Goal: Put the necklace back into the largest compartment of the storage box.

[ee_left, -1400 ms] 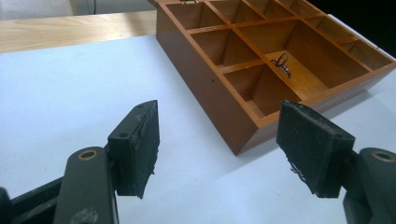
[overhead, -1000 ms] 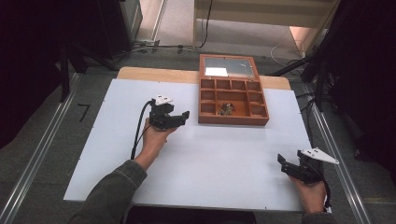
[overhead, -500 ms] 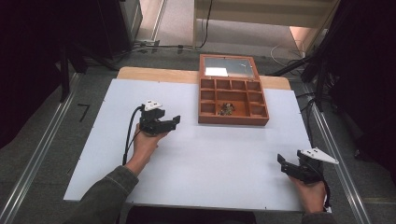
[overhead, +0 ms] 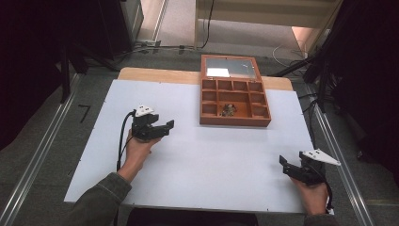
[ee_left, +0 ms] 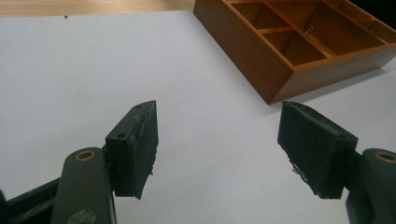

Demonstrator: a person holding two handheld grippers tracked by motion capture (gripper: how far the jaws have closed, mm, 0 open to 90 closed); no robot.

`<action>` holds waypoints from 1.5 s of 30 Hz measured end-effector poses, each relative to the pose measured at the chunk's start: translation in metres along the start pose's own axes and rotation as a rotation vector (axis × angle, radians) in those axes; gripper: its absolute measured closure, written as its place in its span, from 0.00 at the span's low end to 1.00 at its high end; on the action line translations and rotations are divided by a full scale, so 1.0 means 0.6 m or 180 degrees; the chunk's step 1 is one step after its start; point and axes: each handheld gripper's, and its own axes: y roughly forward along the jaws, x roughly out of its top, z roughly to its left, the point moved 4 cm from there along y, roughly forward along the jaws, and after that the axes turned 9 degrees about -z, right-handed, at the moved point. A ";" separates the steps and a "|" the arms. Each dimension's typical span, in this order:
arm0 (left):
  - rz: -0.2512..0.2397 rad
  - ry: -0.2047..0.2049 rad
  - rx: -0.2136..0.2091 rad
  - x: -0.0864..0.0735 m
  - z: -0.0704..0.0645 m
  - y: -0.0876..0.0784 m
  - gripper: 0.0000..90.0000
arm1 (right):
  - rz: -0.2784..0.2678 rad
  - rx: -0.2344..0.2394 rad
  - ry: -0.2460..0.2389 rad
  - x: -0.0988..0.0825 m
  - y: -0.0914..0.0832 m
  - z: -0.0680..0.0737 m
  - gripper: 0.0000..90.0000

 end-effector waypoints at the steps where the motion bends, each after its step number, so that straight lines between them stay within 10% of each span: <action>1: -0.0001 -0.0003 0.0004 -0.002 0.001 -0.002 0.32 | -0.0001 0.0000 -0.0002 0.000 0.000 0.000 0.19; 45: 0.0002 -0.0223 0.0251 -0.057 0.078 -0.095 0.32 | 0.0012 -0.0016 -0.0018 0.001 0.000 0.003 0.19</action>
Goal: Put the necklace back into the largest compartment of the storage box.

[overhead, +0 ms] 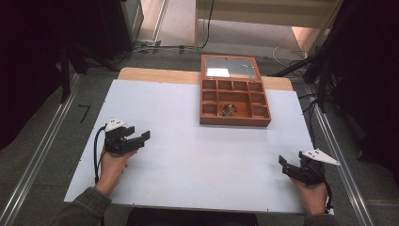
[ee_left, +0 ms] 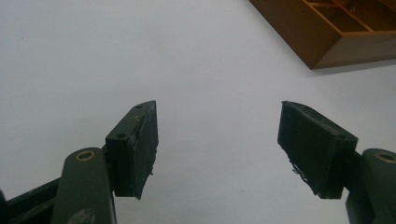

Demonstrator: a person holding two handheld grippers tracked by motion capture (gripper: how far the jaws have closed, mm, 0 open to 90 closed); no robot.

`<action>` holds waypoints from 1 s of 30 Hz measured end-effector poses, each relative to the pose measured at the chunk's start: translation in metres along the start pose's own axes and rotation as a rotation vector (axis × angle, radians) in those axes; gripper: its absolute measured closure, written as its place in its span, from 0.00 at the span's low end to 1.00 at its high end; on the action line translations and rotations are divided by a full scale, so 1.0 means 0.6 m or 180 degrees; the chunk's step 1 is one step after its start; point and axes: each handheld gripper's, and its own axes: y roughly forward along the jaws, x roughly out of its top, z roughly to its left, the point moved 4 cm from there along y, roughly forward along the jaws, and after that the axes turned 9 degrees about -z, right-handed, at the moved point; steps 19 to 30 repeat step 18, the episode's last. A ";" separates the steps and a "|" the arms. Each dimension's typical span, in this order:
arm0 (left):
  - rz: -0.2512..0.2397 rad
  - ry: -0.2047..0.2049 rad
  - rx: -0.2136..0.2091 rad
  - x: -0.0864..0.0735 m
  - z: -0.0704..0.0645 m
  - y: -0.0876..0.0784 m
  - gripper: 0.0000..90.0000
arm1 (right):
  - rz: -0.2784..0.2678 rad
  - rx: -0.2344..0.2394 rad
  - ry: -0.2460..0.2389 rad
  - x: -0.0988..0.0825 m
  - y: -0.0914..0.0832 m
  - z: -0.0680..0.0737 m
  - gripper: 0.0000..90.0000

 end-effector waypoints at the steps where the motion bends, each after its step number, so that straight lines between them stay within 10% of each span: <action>1: 0.0001 -0.0007 0.0002 -0.001 0.001 -0.002 0.32 | -0.0001 0.0000 0.0001 0.000 0.000 0.000 0.19; 30: 0.0009 -0.0115 0.0149 -0.035 0.043 -0.044 0.23 | -0.0052 0.0042 0.0022 0.007 -0.002 0.003 0.19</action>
